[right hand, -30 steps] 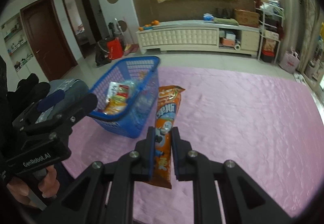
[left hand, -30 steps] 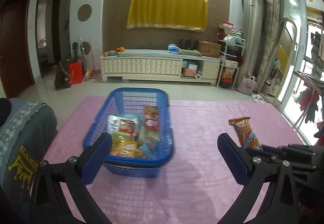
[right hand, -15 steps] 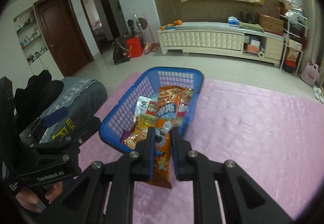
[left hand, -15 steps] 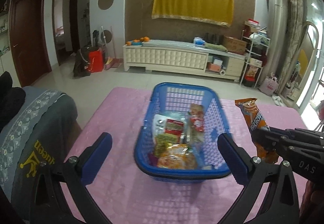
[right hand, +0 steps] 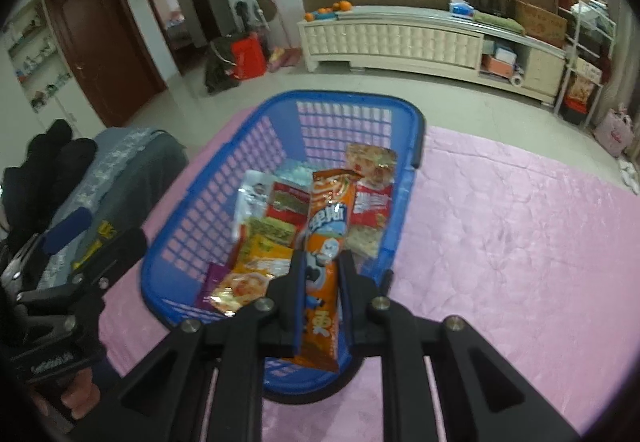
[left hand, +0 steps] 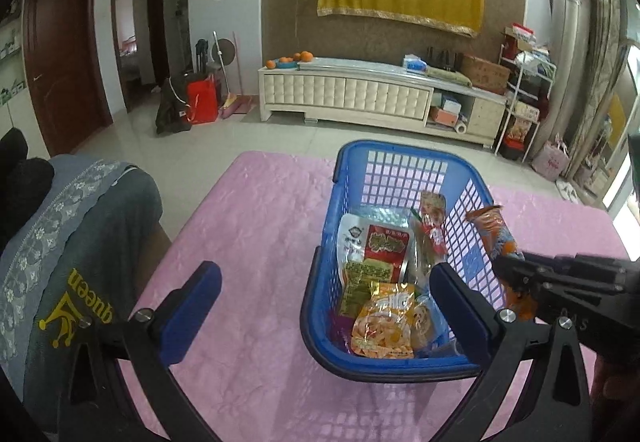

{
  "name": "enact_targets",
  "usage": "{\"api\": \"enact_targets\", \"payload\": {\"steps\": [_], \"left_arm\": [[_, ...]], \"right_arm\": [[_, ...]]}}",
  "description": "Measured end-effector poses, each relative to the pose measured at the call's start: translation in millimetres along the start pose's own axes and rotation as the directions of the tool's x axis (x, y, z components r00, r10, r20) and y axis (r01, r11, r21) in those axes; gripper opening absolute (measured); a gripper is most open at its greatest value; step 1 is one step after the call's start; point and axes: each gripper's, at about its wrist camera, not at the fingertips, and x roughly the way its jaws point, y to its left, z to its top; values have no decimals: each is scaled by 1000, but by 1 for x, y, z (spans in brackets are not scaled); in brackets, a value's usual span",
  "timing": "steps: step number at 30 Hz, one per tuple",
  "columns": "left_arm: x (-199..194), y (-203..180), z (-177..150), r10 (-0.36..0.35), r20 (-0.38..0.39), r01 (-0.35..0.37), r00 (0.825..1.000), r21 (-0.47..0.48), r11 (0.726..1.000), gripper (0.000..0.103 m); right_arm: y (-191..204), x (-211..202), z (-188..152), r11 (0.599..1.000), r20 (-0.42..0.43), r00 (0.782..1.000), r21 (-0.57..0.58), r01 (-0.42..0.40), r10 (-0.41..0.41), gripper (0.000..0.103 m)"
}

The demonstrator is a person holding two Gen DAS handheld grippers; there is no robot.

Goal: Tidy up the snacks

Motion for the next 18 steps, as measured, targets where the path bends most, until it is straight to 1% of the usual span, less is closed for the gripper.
{"api": "enact_targets", "payload": {"steps": [1, 2, 3, 4, 6, 9, 11, 13, 16, 18], "left_arm": [[0, -1, -1, -2, -1, 2, 1000, 6, 1000, 103], [-1, -2, -2, -8, 0, 8, 1000, 10, 1000, 103], [-2, -4, -3, -13, -2, 13, 1000, 13, 1000, 103], [-5, -7, -5, -17, -1, 17, 1000, 18, 1000, 103], [-11, -10, -8, -26, 3, 26, 1000, 26, 999, 103], [-22, -18, -14, -40, 6, 39, 999, 42, 998, 103], [-31, -22, -19, -45, 6, 45, 999, 47, 998, 103], [-39, -26, -25, -68, 6, 68, 998, 40, 997, 103], [-59, -35, -32, -101, 28, 100, 994, 37, 994, 103], [-70, -44, -33, -123, 43, 121, 991, 45, 992, 103]], "right_arm": [[0, 0, 0, 1000, 8, 1000, -8, -13, 13, 34], [0, -2, -1, 1000, 17, 1000, -11, -17, 17, 56], [-1, -6, -3, 1000, 28, 1000, -11, 2, -2, 83], [-2, -11, -5, 1000, 48, 999, -7, 7, -6, 88], [-7, -24, -11, 1000, 83, 996, 6, 7, -7, 88], [-13, -39, -22, 999, 113, 993, 14, 30, -31, 88], [-21, -53, -34, 998, 132, 989, 22, 57, -60, 89], [-28, -65, -44, 996, 148, 985, 33, 86, -90, 89], [-40, -88, -59, 991, 178, 976, 61, 117, -126, 93], [-46, -103, -69, 988, 198, 969, 80, 131, -145, 98]]}}
